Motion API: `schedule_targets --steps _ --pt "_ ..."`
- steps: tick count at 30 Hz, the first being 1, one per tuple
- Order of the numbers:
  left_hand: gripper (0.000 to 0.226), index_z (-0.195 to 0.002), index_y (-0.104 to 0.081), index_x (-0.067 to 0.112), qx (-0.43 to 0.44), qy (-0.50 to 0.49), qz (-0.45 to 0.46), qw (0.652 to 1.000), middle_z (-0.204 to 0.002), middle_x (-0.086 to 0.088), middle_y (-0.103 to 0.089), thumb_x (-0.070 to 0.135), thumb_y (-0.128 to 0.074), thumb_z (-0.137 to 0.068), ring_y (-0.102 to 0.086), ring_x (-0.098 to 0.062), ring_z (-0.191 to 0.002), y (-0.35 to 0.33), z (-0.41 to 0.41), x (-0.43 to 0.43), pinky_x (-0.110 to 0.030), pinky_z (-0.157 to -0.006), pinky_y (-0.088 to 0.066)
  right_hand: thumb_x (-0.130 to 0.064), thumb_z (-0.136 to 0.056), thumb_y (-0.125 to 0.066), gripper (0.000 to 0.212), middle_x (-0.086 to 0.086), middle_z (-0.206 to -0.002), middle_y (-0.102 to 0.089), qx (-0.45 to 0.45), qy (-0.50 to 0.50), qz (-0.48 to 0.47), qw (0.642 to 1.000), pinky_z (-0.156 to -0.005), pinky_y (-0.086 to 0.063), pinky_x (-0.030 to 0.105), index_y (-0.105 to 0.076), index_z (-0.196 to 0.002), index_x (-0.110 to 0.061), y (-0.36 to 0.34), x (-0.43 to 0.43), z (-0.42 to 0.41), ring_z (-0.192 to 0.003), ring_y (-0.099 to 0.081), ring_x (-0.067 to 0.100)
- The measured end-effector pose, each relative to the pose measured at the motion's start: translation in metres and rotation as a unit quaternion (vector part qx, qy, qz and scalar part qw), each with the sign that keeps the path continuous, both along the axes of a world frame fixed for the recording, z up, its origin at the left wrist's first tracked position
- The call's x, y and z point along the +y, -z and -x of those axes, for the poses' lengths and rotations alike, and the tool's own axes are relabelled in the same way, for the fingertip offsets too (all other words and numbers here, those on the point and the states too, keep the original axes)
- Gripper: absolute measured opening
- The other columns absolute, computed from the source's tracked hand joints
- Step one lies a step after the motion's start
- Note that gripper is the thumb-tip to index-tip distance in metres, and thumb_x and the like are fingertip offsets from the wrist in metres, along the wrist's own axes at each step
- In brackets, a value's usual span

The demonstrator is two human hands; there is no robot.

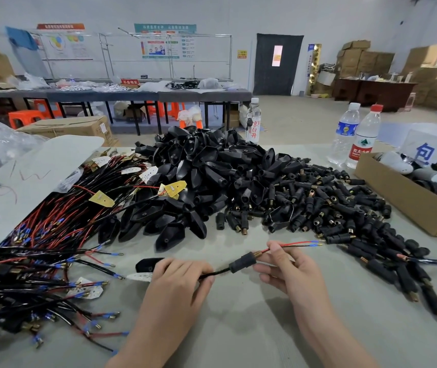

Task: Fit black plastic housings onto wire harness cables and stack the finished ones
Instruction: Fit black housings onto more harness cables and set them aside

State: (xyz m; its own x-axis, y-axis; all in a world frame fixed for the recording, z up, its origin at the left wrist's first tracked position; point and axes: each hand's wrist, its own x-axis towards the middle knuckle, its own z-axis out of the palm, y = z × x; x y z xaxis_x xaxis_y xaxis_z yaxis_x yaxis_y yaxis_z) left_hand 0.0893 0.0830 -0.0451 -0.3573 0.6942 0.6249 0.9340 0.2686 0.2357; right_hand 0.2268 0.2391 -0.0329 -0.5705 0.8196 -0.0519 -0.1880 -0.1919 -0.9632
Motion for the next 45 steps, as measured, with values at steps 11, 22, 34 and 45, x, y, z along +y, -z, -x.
schedule_targets --steps 11,22,34,45 --pt "0.026 -0.085 -0.071 0.026 0.021 0.014 -0.017 1.0 -0.076 0.019 -0.065 0.038 -0.049 -0.091 -0.056 -0.004 -0.076 0.001 -0.001 0.002 -0.031 -0.094 -0.037 -0.026 -0.091 -0.062 0.025 0.007 -0.1 -0.078 0.007 -0.08 0.002 0.997 -0.063 -0.058 0.023 -0.069 -0.106 -0.006 0.004 -0.009 0.003 -0.084 -0.076 0.026" --pt "0.023 -0.084 -0.067 0.026 0.005 0.013 -0.05 0.999 -0.078 0.021 -0.062 0.036 -0.049 -0.093 -0.046 -0.001 -0.081 -0.001 -0.002 0.001 -0.023 -0.086 -0.034 -0.038 -0.085 -0.062 0.04 0.008 -0.106 -0.077 0.03 -0.094 0.038 0.994 -0.067 -0.059 0.026 -0.07 -0.11 -0.008 0.005 -0.006 0.003 -0.093 -0.075 0.028" --pt "0.025 -0.088 -0.07 0.023 -0.013 0.026 -0.064 0.998 -0.08 0.019 -0.064 0.037 -0.05 -0.091 -0.048 -0.002 -0.082 -0.001 -0.005 0.004 -0.021 -0.083 -0.036 -0.034 -0.082 -0.062 0.036 0.006 -0.097 -0.078 0.021 -0.108 0.003 0.994 -0.064 -0.058 0.022 -0.064 -0.102 -0.004 0.002 -0.018 0.007 -0.084 -0.076 0.022" --pt "0.025 -0.093 -0.072 0.025 0.023 0.044 -0.019 0.999 -0.075 0.019 -0.061 0.042 -0.053 -0.091 -0.053 -0.005 -0.073 0.001 -0.006 0.004 -0.022 -0.084 -0.035 -0.038 -0.083 -0.059 0.032 0.007 -0.1 -0.078 0.007 -0.111 -0.033 0.993 -0.067 -0.058 0.023 -0.072 -0.093 -0.01 0.001 -0.017 0.005 -0.087 -0.075 0.018"
